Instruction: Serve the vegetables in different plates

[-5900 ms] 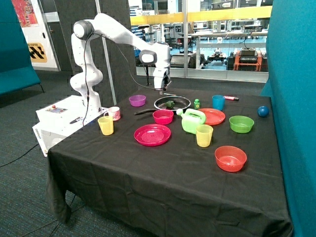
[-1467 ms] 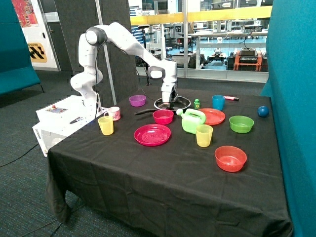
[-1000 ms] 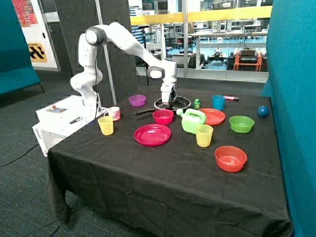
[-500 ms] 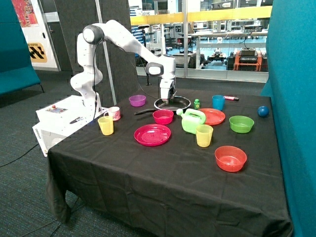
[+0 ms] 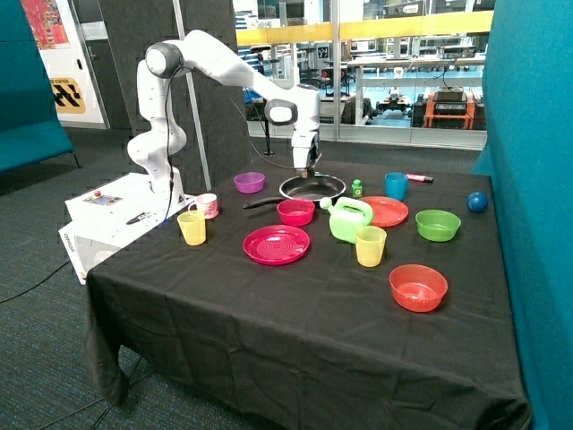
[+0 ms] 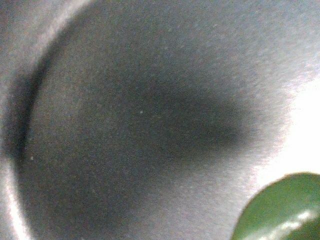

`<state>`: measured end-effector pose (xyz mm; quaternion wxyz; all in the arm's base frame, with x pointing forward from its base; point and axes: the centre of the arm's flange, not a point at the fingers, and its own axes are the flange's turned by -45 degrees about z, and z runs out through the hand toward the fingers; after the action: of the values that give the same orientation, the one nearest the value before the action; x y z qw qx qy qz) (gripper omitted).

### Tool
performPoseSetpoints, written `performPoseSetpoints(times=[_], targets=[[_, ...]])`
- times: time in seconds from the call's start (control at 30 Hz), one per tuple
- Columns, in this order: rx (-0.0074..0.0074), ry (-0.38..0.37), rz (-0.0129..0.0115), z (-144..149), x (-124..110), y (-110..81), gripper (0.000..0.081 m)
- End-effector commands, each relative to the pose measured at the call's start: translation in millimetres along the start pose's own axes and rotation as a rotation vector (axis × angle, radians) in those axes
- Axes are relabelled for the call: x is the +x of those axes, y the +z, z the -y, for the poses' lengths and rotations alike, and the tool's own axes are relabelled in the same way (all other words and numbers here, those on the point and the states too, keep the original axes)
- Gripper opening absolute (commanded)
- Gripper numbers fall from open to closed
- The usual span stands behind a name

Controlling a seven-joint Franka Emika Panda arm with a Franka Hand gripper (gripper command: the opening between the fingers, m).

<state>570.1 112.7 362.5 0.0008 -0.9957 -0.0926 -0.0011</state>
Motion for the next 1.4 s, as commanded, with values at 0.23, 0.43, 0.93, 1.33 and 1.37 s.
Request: performPoseSetpoints(times=[0.23, 0.43, 0.93, 1.33, 1.37], targets=[[-0.0014, 0.042, 0.0024, -48, -2, -56.0, 0.0], [-0.0015, 0.097, 0.0023, -79, -11, -61.7, 0.0], [-0.0016, 0.204, 0.0023, -166, -42, -60.3, 0.0], [-0.0017, 0.226, 0.0022, -221, -56, -45.1, 0.0], [-0.0017, 0.218, 0.0023, -226, -56, -43.4, 0.0]])
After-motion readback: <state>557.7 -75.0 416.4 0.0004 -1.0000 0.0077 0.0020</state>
